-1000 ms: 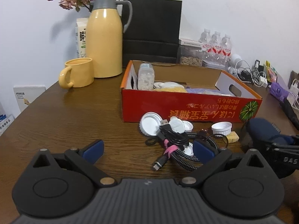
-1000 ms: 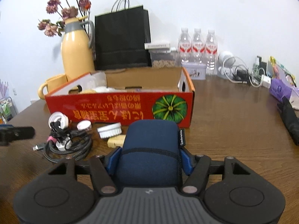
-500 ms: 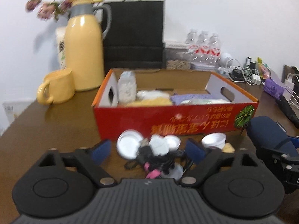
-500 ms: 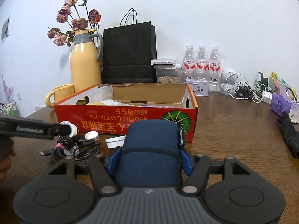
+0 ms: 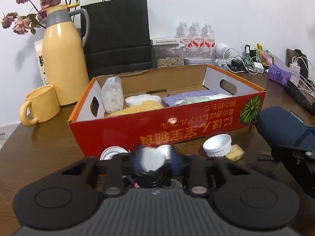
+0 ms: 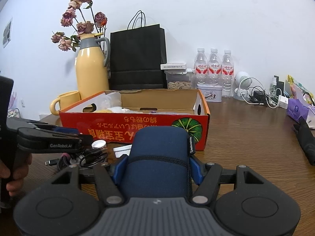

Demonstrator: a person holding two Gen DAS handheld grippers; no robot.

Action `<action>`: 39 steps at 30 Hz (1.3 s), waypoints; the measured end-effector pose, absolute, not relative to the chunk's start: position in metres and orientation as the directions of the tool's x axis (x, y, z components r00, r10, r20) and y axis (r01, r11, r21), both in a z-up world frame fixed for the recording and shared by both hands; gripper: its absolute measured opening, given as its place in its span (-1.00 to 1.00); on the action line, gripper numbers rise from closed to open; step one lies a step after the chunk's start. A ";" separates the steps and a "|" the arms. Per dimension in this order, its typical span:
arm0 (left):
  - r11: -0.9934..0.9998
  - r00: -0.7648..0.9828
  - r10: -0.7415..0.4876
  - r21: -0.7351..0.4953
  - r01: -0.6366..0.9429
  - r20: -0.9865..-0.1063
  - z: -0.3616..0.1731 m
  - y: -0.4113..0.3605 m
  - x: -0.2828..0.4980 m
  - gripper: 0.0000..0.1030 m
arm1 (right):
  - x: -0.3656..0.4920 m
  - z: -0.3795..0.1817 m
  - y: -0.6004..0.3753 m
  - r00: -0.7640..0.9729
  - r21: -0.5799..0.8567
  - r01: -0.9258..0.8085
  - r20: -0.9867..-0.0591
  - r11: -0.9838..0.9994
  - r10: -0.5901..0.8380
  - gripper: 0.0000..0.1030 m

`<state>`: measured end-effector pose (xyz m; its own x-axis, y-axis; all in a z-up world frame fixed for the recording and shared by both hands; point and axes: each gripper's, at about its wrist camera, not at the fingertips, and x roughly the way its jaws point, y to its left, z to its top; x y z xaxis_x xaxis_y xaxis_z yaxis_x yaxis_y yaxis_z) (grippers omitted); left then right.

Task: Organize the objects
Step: 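Grasp the white cap among the cables with the left gripper while the right holds the case, then lower the case and cap into the box and open both grippers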

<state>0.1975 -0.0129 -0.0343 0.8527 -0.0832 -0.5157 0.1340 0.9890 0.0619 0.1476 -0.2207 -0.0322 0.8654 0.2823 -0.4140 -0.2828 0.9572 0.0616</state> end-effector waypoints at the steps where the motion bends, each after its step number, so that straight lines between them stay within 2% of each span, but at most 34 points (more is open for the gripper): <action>1: 0.989 0.848 -0.091 0.049 0.136 -0.521 -0.035 -0.011 0.198 -0.70 | 0.147 -0.032 -0.221 0.866 0.062 -0.283 -0.413 0.957 0.283 0.23; 11: 0.994 0.869 -0.080 0.031 0.109 -0.488 -0.032 -0.007 0.187 -0.80 | 0.148 -0.033 -0.221 0.866 0.063 -0.282 -0.413 0.957 0.282 0.23; 17: 0.994 0.896 -0.092 0.013 0.108 -0.434 -0.021 -0.005 0.174 -0.81 | 0.147 -0.032 -0.221 0.870 0.061 -0.287 -0.401 0.956 0.287 0.23; 23: 0.993 0.911 -0.114 -0.007 0.122 -0.395 -0.009 -0.005 0.165 -0.81 | 0.142 -0.029 -0.220 0.888 0.039 -0.300 -0.352 0.953 0.295 0.23; 34: 0.987 0.944 -0.159 -0.008 0.163 -0.288 0.031 -0.016 0.183 -0.81 | 0.178 0.025 -0.206 0.902 0.032 -0.342 -0.271 0.939 0.337 0.22; 39: 0.990 0.959 -0.139 -0.024 0.137 -0.248 0.051 -0.020 0.209 -0.81 | 0.219 0.045 -0.197 0.906 0.054 -0.335 -0.256 0.941 0.337 0.22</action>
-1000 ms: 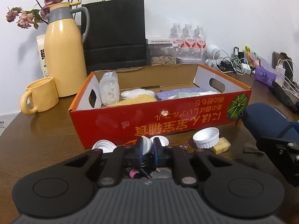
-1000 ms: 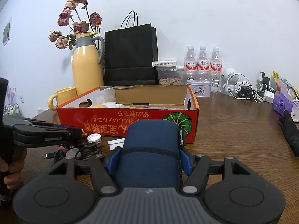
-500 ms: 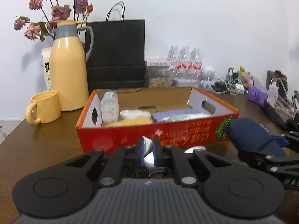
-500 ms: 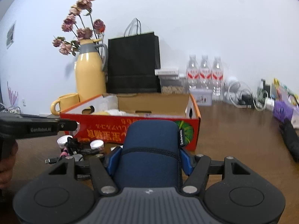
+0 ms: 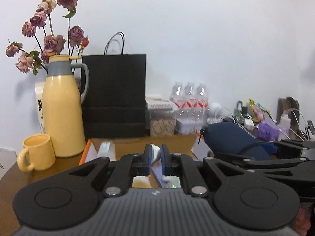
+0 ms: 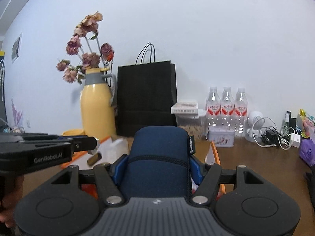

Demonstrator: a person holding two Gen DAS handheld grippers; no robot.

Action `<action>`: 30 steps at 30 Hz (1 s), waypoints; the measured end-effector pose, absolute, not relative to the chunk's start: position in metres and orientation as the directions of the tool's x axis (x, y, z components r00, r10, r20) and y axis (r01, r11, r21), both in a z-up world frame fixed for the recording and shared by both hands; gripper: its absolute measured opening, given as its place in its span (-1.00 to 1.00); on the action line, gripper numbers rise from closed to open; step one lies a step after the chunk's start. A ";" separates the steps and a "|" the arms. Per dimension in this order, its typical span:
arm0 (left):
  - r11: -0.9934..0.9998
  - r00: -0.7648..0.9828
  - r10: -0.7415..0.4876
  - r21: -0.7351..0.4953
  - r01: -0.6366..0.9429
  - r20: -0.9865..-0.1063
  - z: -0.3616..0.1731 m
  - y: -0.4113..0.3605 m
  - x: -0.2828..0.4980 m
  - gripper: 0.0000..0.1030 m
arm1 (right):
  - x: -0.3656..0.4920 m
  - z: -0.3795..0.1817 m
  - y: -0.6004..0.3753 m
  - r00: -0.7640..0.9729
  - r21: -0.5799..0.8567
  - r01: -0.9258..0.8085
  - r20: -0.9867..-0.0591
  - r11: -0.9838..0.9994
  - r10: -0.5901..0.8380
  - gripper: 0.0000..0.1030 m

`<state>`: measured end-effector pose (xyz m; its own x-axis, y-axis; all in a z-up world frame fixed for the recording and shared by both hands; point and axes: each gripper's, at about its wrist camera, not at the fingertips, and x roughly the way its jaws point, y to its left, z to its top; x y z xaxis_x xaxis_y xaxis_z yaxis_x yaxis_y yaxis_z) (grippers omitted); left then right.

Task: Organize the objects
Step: 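Lower the case and cap into the box and open both grippers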

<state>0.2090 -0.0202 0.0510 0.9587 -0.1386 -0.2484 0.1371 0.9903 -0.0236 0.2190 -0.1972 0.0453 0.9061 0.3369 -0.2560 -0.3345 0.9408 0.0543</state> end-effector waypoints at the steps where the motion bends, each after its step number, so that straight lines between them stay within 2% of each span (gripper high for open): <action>1: 0.992 0.960 -0.130 -0.028 0.127 -0.248 0.054 -0.020 0.216 -0.81 | 0.227 0.048 -0.196 0.906 0.056 -0.333 -0.257 0.941 0.336 0.22; 7: 0.992 0.957 -0.116 -0.084 0.097 -0.265 0.058 -0.020 0.263 -0.81 | 0.286 0.048 -0.186 0.900 0.068 -0.311 -0.298 0.948 0.317 0.22; 12: 0.990 0.938 -0.115 -0.119 0.080 -0.326 0.044 -0.021 0.300 -0.81 | 0.320 0.028 -0.185 0.888 0.072 -0.287 -0.355 0.955 0.294 0.22; 17: 0.991 0.916 -0.103 -0.114 0.063 -0.387 0.025 -0.021 0.321 -0.81 | 0.337 0.011 -0.189 0.869 0.074 -0.273 -0.409 0.959 0.279 0.22; 24: 0.993 0.911 -0.093 -0.105 0.055 -0.402 0.018 -0.017 0.319 -0.79 | 0.337 0.005 -0.189 0.850 0.064 -0.267 -0.455 0.962 0.266 0.28; 26: 0.995 0.914 -0.070 -0.093 0.036 -0.400 0.018 -0.016 0.318 -0.60 | 0.334 0.004 -0.190 0.853 0.055 -0.259 -0.456 0.964 0.255 0.42; 27: 0.996 0.915 -0.062 -0.088 0.029 -0.399 0.017 -0.015 0.316 -0.11 | 0.332 0.005 -0.191 0.858 0.048 -0.253 -0.450 0.966 0.247 0.75; 28: 0.996 0.918 -0.049 -0.086 0.016 -0.394 0.018 -0.014 0.316 0.61 | 0.330 0.007 -0.192 0.864 0.044 -0.250 -0.440 0.967 0.243 0.99; 29: 0.997 0.924 -0.029 -0.083 -0.003 -0.381 0.017 -0.012 0.314 0.92 | 0.328 0.008 -0.193 0.871 0.045 -0.250 -0.425 0.967 0.245 1.00; 30: 0.997 0.933 -0.006 -0.079 -0.024 -0.360 0.018 -0.011 0.312 1.00 | 0.326 0.009 -0.194 0.874 0.047 -0.250 -0.419 0.967 0.246 1.00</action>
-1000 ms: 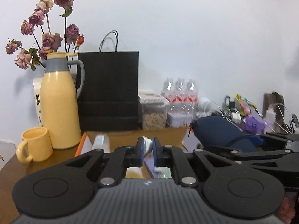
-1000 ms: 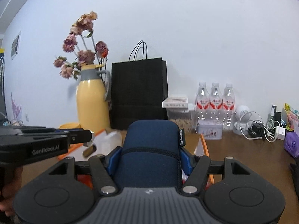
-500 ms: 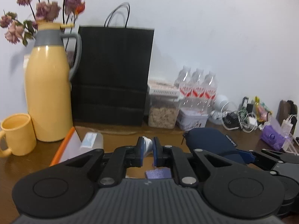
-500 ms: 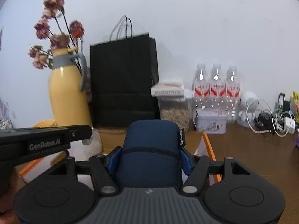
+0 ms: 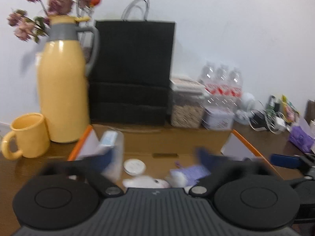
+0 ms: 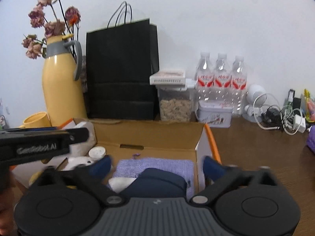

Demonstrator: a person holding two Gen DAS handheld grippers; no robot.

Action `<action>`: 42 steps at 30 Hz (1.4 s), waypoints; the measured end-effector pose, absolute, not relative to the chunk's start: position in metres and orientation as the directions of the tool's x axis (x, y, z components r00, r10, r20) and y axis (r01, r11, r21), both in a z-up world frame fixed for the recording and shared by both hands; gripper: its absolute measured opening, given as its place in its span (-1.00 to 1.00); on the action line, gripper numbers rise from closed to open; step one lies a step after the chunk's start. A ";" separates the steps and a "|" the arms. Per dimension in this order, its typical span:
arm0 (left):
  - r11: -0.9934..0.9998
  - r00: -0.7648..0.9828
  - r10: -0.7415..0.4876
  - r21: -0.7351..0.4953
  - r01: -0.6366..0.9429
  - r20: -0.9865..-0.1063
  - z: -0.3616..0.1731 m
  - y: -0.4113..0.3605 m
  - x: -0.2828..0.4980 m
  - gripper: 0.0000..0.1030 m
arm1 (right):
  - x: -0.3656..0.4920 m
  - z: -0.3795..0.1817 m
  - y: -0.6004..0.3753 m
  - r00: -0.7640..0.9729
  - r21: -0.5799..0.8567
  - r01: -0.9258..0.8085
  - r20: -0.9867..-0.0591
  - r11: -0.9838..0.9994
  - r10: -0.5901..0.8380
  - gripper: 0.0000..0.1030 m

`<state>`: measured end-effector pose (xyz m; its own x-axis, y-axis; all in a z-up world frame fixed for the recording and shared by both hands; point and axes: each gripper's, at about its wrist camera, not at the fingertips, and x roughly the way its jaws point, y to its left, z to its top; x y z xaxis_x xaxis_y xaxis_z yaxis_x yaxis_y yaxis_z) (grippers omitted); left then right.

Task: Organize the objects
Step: 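Lower the case and cap into the box and open both grippers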

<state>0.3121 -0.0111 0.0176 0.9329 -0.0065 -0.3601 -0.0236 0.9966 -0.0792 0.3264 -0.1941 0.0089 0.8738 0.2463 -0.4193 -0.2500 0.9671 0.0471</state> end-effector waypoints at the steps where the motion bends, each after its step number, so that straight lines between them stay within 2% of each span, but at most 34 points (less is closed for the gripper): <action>1: 0.996 0.937 0.011 -0.078 -0.041 -0.349 0.018 -0.010 0.311 1.00 | 0.326 0.010 -0.195 0.875 0.049 -0.247 -0.419 0.968 0.245 1.00; 6: 0.994 0.928 0.035 -0.086 -0.072 -0.371 0.018 -0.006 0.314 1.00 | 0.325 0.010 -0.196 0.876 0.047 -0.241 -0.420 0.969 0.238 1.00; 14: 0.995 0.934 0.025 -0.083 -0.058 -0.355 0.020 -0.009 0.307 1.00 | 0.319 0.015 -0.194 0.883 0.035 -0.245 -0.406 0.969 0.238 1.00; 28: 0.997 0.963 -0.012 -0.073 -0.008 -0.271 0.040 -0.003 0.258 1.00 | 0.273 0.032 -0.204 0.905 0.005 -0.278 -0.333 0.961 0.264 1.00; 36: 0.999 0.950 -0.040 -0.043 0.029 -0.310 0.033 0.006 0.222 1.00 | 0.237 0.032 -0.207 0.902 -0.013 -0.311 -0.318 0.950 0.291 1.00; 42: 0.999 0.944 -0.042 -0.030 0.034 -0.327 0.025 0.012 0.200 1.00 | 0.215 0.022 -0.206 0.891 -0.026 -0.322 -0.345 0.946 0.294 1.00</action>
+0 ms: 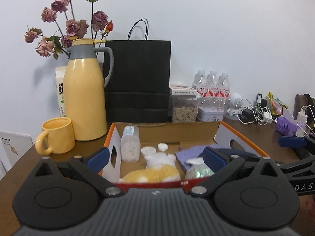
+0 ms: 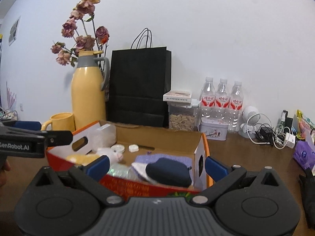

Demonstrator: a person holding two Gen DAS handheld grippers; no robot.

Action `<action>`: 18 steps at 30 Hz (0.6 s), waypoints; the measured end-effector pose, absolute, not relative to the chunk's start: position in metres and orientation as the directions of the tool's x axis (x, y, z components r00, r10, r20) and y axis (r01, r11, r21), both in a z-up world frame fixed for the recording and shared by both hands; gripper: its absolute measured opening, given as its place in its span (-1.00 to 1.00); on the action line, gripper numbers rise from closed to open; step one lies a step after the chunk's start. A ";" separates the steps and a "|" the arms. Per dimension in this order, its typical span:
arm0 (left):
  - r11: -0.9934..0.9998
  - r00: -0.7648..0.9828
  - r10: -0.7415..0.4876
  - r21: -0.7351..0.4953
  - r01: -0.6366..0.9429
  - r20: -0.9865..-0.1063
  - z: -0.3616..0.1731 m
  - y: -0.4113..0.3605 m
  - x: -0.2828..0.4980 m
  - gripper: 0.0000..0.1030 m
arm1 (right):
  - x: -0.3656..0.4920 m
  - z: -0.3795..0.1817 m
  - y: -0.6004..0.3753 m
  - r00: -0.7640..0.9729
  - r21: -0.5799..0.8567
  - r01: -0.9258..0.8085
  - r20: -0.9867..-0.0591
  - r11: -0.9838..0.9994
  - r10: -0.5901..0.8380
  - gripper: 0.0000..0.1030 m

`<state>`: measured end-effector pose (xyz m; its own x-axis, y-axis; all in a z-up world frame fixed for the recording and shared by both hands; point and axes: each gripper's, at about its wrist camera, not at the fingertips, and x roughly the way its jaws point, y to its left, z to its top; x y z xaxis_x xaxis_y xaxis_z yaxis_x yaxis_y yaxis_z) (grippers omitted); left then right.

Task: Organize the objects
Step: 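Grasp a white ridged bottle cap on the table with the right gripper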

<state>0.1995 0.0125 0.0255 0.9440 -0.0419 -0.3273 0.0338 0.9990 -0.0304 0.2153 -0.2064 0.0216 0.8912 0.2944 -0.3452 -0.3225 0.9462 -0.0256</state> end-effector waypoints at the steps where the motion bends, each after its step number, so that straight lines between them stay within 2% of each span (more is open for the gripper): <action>1: 0.999 0.942 -0.040 -0.032 0.032 -0.333 0.024 0.014 0.197 1.00 | 0.212 0.019 -0.206 0.888 -0.028 -0.324 -0.353 0.946 0.294 1.00; 12: 0.998 0.904 -0.040 -0.053 0.019 -0.425 0.000 0.030 0.177 1.00 | 0.189 -0.005 -0.209 0.864 -0.031 -0.316 -0.422 0.948 0.274 1.00; 18: 0.998 0.898 -0.026 -0.069 -0.005 -0.439 -0.007 0.038 0.173 1.00 | 0.184 -0.015 -0.214 0.853 -0.024 -0.302 -0.454 0.953 0.259 1.00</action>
<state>0.1734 0.0377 -0.0075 0.8979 -0.0261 -0.4395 -0.0047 0.9976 -0.0688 0.1837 -0.2138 -0.0152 0.8525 0.2587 -0.4542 -0.3019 0.9531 -0.0238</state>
